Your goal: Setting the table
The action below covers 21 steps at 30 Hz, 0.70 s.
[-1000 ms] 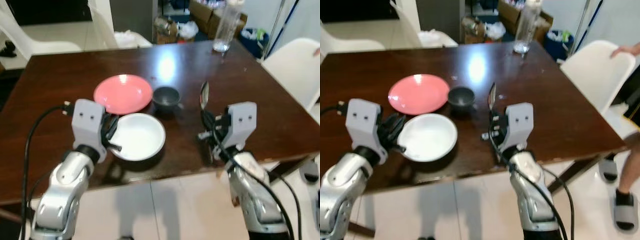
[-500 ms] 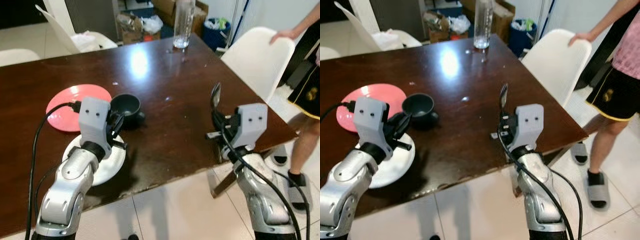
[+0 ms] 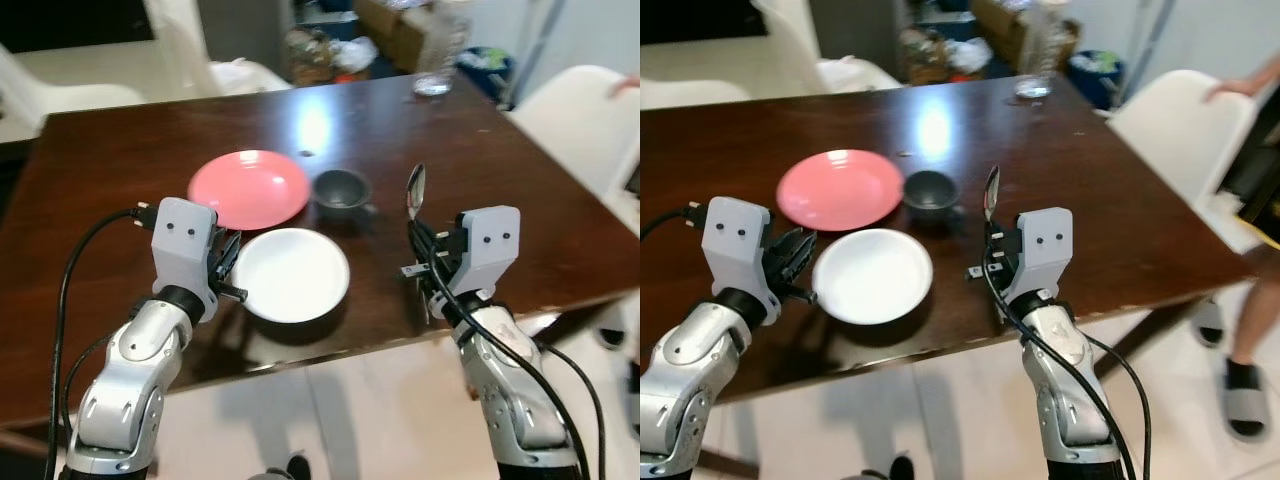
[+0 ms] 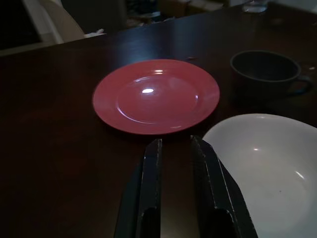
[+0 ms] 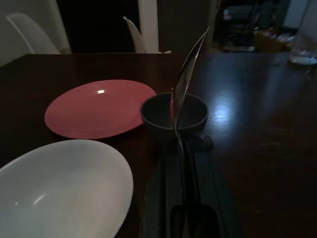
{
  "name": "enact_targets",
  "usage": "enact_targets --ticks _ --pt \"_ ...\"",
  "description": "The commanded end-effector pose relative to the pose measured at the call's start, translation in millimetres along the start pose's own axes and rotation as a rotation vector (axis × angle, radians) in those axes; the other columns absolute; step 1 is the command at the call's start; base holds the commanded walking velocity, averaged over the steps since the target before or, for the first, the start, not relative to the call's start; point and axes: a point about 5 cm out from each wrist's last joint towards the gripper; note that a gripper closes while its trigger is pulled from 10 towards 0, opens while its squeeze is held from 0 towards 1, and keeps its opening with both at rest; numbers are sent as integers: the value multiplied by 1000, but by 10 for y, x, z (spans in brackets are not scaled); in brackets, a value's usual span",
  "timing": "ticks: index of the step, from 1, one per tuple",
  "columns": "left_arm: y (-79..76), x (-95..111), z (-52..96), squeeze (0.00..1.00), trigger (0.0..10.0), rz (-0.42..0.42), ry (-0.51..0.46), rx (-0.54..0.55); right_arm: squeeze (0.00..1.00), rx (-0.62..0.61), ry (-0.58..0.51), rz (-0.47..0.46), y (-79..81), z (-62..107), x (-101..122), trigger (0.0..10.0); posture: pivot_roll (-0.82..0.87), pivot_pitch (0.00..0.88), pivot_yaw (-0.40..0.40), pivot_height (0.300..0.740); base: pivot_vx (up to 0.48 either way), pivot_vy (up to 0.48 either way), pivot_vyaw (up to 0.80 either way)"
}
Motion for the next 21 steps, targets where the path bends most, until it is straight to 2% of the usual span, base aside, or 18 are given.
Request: enact_targets --ticks 1,8,21 --pt "-29 -42 5 0 10000 -3 18 -10 0 -9 7 3 -25 28 -16 10000 -4 73 64 740 0 0 0" --pt "-38 -29 4 0 10000 2 2 -21 0 -10 6 2 -24 27 -15 10000 -5 69 64 740 0 0 0" --pt "-42 -16 3 0 10000 -10 -12 -23 0 -11 5 1 -22 21 -12 10000 -5 71 64 740 0 -427 0"
Point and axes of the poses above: a point about 5 cm out from each wrist's last joint towards the gripper, its own z axis pointing back from the gripper into the wrist, its own x axis along the axis of the wrist's last joint, y = z × x, and after that the axes turned 1 degree about -z, right-handed
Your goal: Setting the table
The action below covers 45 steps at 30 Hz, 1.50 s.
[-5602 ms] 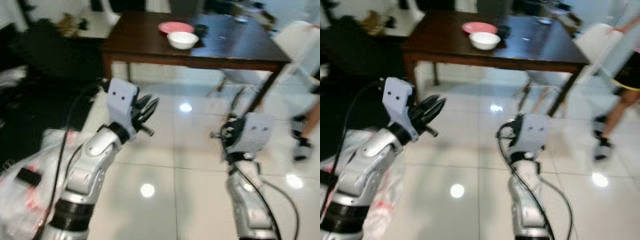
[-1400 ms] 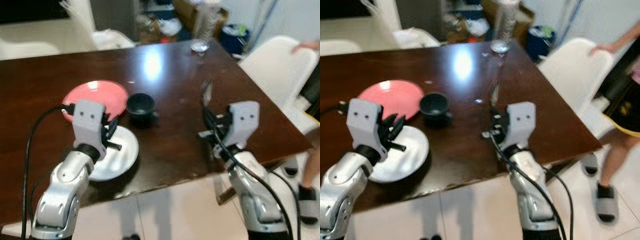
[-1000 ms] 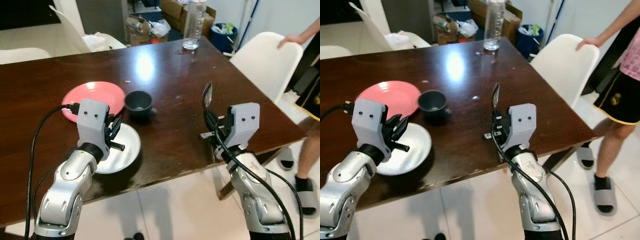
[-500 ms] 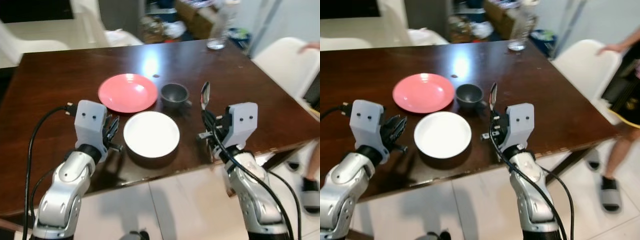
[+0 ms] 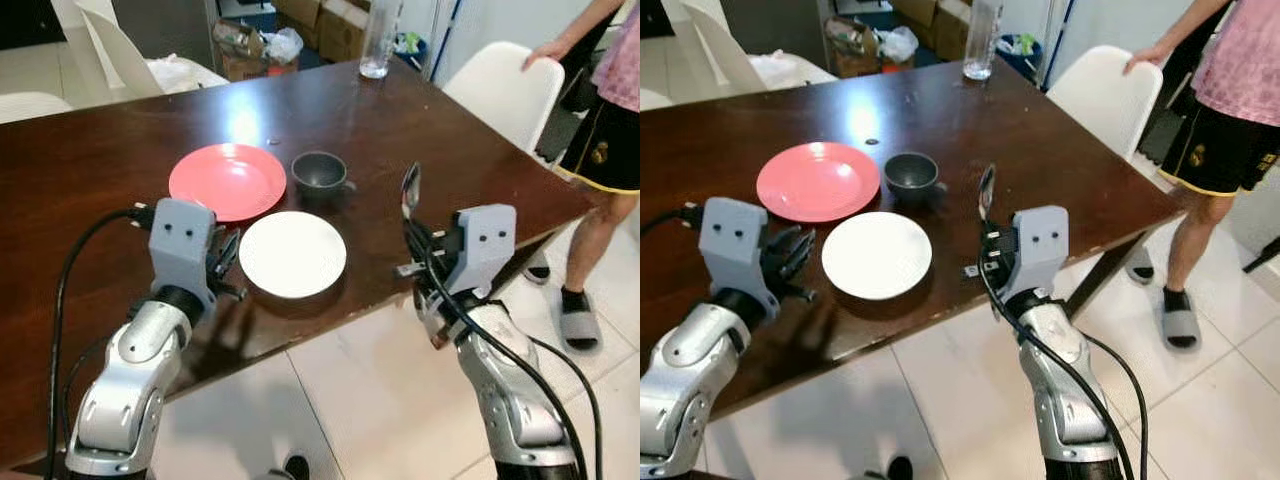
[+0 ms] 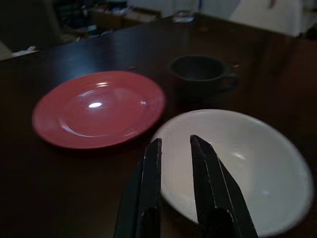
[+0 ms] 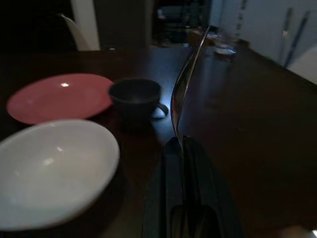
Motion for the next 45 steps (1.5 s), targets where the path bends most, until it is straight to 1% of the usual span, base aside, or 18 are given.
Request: enact_targets --ticks 1,5,12,45 --pt "-3 -36 23 0 10000 -6 11 -2 0 -6 1 3 -18 10 2 10000 -5 71 64 740 0 -439 0" --pt "-12 -33 25 0 10000 5 7 -10 0 -5 0 2 -12 8 2 10000 -4 72 64 740 0 -439 0" --pt "-39 -38 30 0 10000 9 6 -25 0 -6 -1 3 -9 5 0 10000 -4 71 65 740 0 0 0" --pt "-46 -62 32 0 10000 -5 21 -23 0 -7 0 1 -1 8 -1 10000 -5 76 63 740 0 0 0"
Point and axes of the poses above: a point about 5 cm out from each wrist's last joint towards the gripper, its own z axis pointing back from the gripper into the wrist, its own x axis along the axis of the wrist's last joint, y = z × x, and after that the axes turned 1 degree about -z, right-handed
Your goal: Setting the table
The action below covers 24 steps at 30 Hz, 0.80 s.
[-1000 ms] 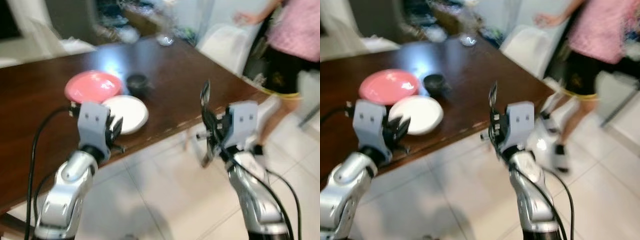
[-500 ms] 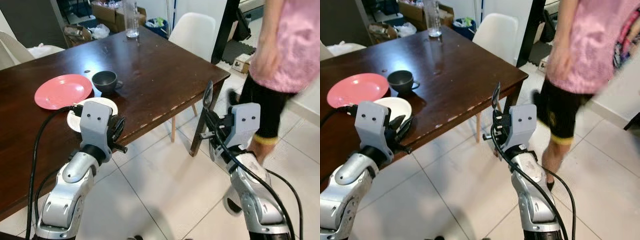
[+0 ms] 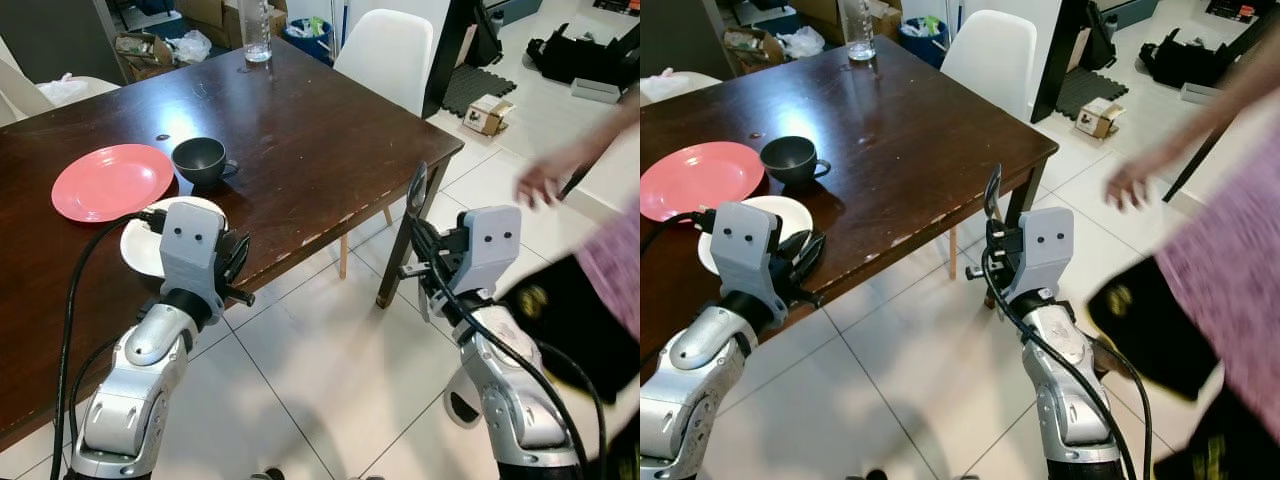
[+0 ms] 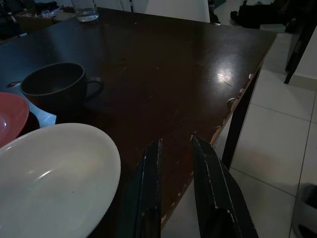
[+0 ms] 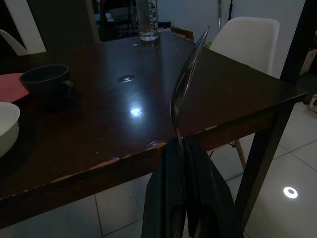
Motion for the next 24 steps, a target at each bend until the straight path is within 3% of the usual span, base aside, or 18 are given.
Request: enact_targets --ticks 1,24 --pt "1 -36 17 0 10000 -8 17 2 0 4 5 1 19 6 -9 10000 -5 76 63 740 0 0 0" --pt "3 -93 44 0 10000 35 37 -10 0 4 11 1 29 4 -35 10000 -2 70 59 740 0 0 0"
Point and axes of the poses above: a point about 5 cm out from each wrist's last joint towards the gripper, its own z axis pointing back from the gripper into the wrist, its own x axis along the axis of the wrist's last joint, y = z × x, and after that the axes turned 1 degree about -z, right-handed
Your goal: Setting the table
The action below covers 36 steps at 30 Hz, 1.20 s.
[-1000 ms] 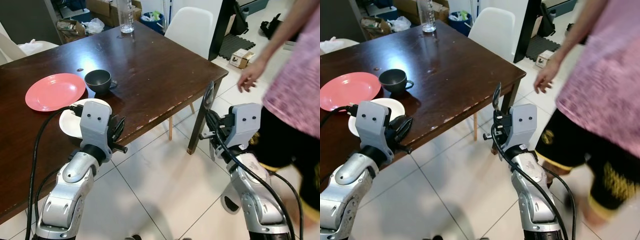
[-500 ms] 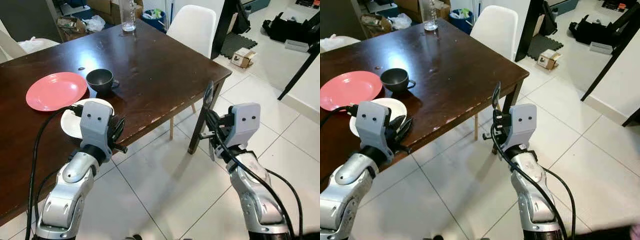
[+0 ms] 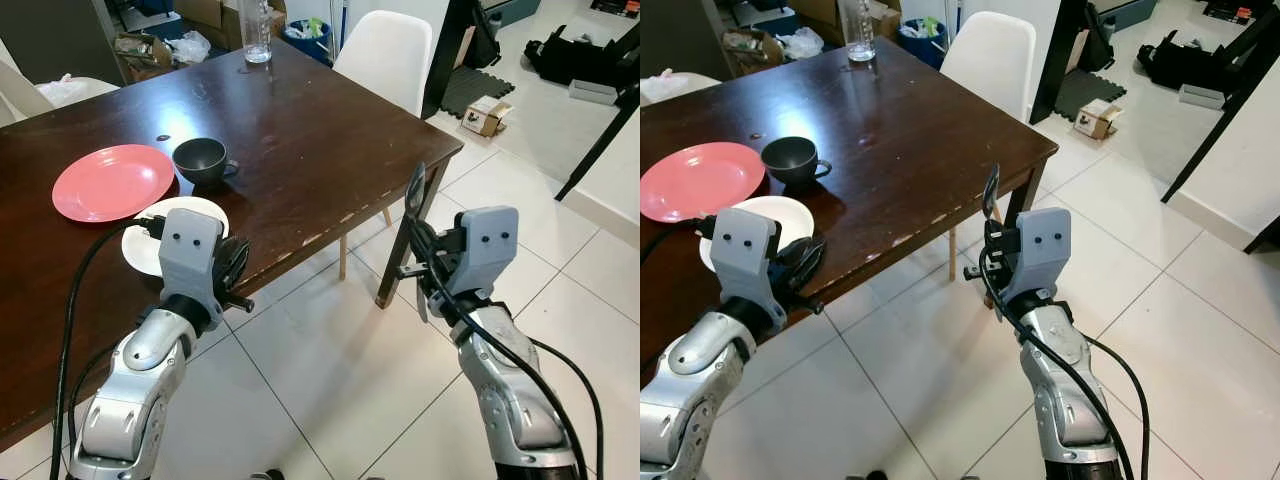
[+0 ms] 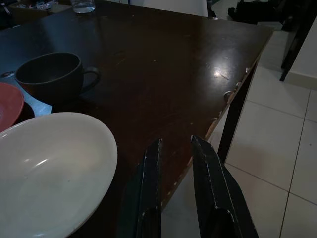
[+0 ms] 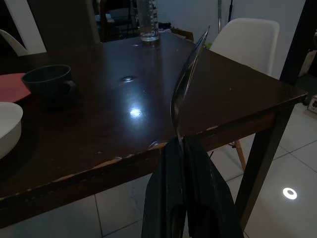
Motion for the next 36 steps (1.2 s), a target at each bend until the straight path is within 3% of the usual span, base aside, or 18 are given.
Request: enact_targets --ticks 1,14,17,19,21,24,30,36 --pt "3 -35 13 0 10000 13 13 0 0 4 10 -1 11 7 -29 10000 -2 70 59 740 0 0 0" --pt "7 -15 -40 0 10000 24 10 6 0 -4 3 2 -26 -28 4 10000 -7 87 58 740 0 0 0" --pt "18 -30 -48 0 10000 98 40 9 0 -8 -1 -12 -27 -30 10 10000 -1 95 58 740 0 0 0" --pt "40 -32 -35 0 10000 138 57 5 0 -18 -10 -70 -21 -19 13 10000 7 88 59 740 0 0 0" --pt "82 -33 -17 0 10000 119 66 22 0 -33 -15 -124 -29 -5 10 10000 15 89 58 740 0 0 0" --pt "139 -41 20 0 10000 16 79 25 0 -60 -27 -190 -53 12 9 10000 11 88 55 740 0 0 0" --pt "191 -46 45 0 10000 -71 40 -12 0 -65 -22 -205 -73 42 -24 10000 13 77 55 740 0 0 0" --pt "219 -228 142 0 10000 -127 91 -42 0 -76 -8 -235 -71 100 -95 10000 6 67 62 740 0 0 0"
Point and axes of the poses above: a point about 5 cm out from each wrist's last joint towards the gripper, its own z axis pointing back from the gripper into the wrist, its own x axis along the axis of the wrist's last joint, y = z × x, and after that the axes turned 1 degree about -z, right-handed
